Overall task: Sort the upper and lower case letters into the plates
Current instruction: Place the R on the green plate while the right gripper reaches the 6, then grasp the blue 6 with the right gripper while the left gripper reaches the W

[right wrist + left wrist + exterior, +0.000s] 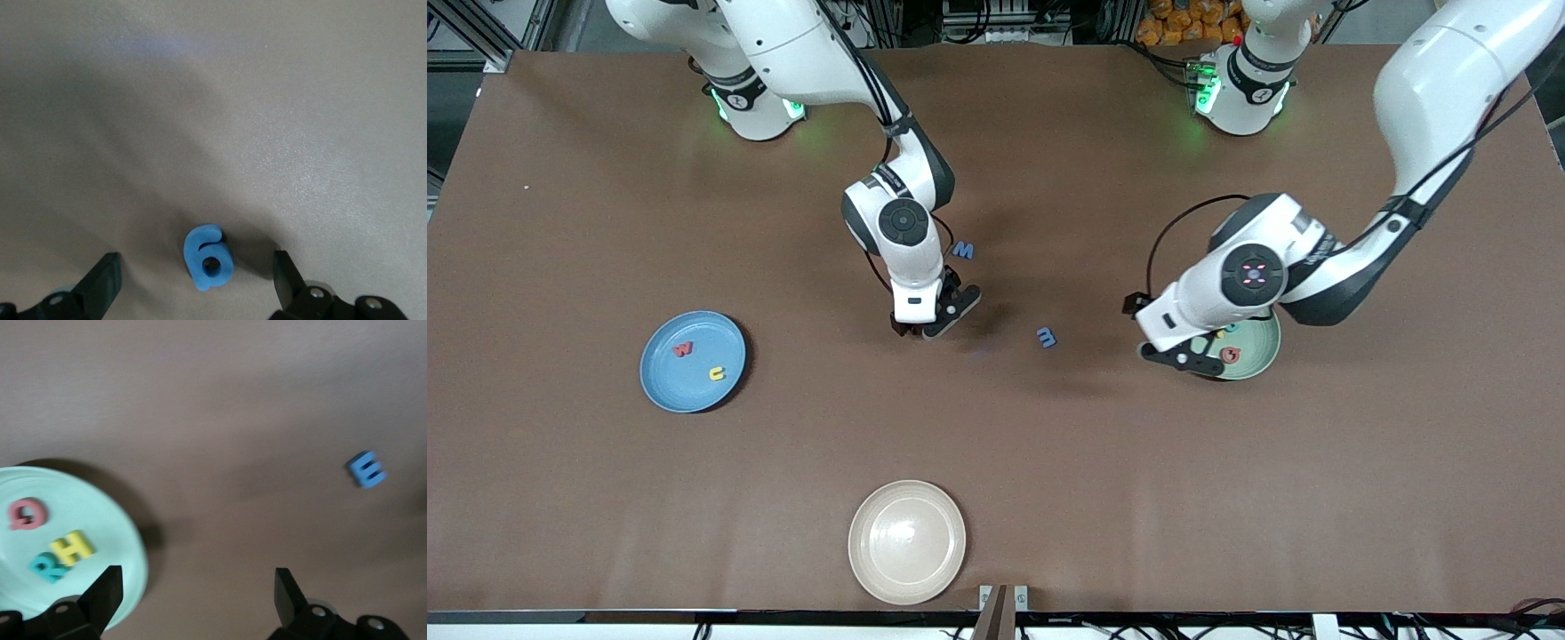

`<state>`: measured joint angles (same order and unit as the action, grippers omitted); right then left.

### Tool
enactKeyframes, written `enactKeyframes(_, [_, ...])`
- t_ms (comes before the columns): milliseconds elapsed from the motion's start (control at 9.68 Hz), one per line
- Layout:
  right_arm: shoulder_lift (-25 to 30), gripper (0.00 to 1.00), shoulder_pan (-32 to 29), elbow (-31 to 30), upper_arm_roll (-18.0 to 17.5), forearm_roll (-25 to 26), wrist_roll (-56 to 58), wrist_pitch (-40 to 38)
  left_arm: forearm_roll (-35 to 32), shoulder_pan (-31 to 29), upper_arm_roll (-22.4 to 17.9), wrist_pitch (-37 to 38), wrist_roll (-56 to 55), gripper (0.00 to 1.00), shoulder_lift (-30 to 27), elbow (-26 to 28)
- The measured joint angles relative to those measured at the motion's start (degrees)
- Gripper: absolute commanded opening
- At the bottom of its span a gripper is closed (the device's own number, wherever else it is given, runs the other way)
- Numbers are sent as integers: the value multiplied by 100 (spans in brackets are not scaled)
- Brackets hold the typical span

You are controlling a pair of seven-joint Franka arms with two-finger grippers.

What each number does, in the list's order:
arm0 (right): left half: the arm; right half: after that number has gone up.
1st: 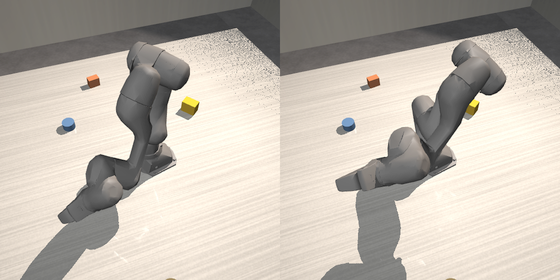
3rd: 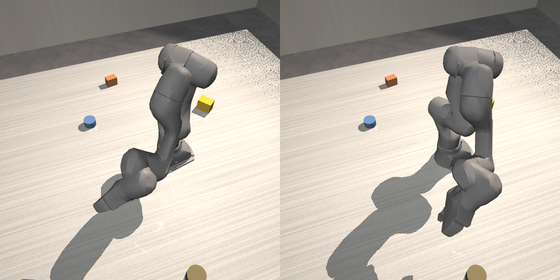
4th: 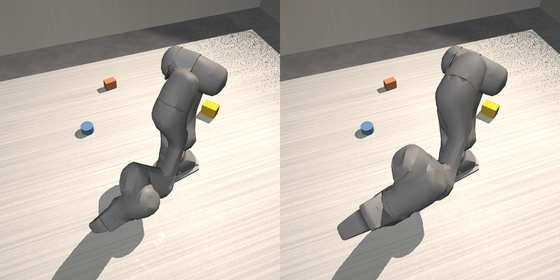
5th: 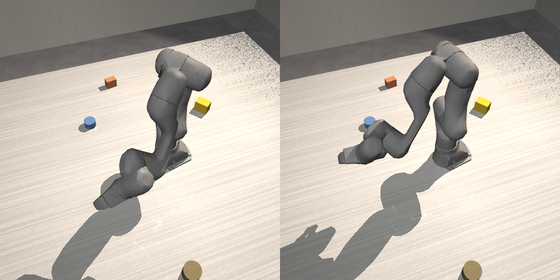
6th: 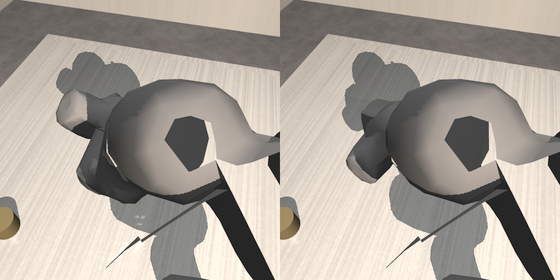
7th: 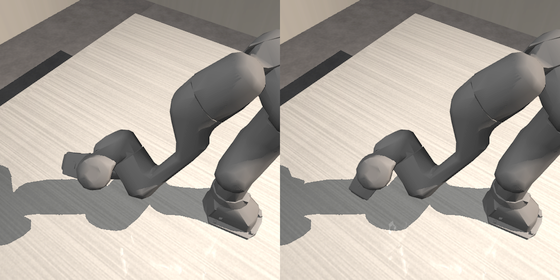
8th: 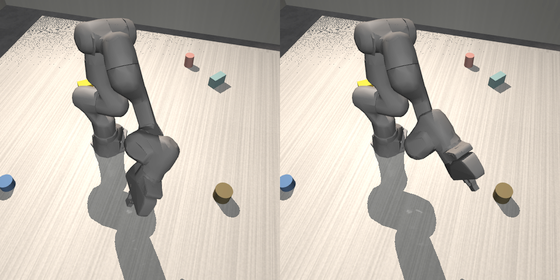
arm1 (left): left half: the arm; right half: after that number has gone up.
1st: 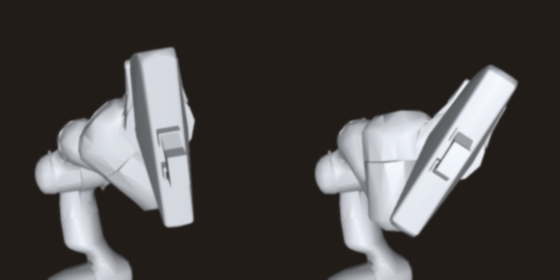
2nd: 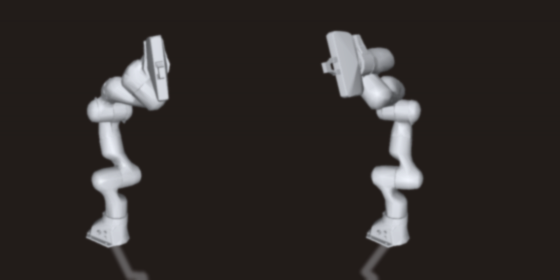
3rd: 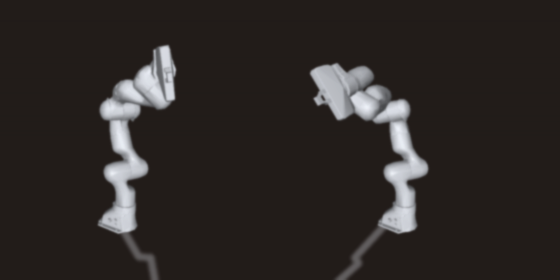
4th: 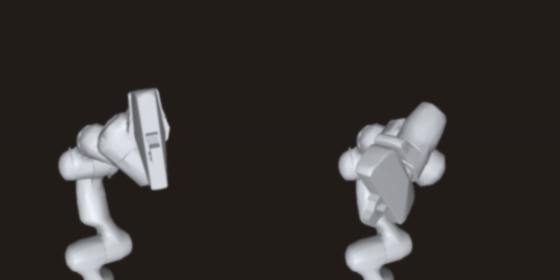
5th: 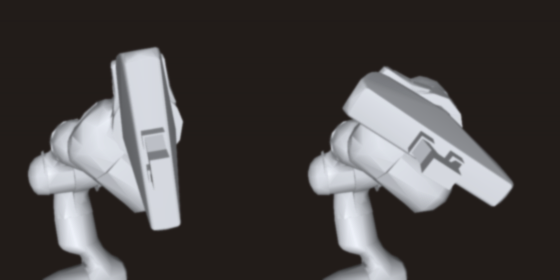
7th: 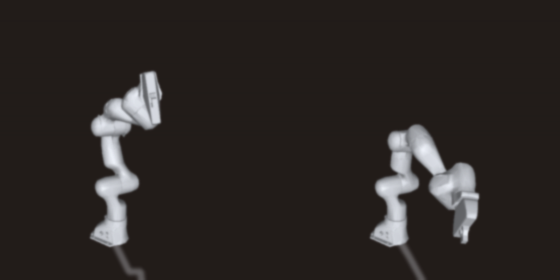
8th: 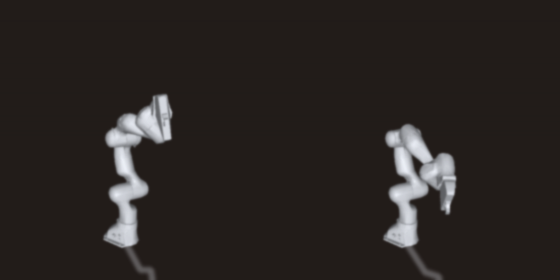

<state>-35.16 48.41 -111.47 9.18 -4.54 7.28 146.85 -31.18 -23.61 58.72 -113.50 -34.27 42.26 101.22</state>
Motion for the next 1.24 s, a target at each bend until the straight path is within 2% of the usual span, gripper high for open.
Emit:
enactKeyframes(103, [2, 100, -12, -5, 5, 0, 21, -1, 53, 485, -325, -1, -215, 100, 6, -227])
enactKeyframes(207, [5, 84, -38, -11, 9, 0, 54, -1, 64, 763, -502, -1, -397, 100, 10, -339])
enactKeyframes(310, [5, 24, -66, -13, 10, 0, 78, -1, 64, 842, -539, -30, -513, 100, 11, -377])
enactKeyframes(413, [11, 0, -74, -14, 25, 0, 81, 0, 65, 850, -542, -205, -580, 100, 12, -390])
enactKeyframes(620, [37, 0, -93, -13, 80, -1, 81, 0, 65, 916, -564, -563, -673, 100, 14, -394])
enactKeyframes(1240, [109, 0, -191, 15, 99, -43, -54, -29, 65, 1537, -1033, -663, -738, 100, 23, -476])
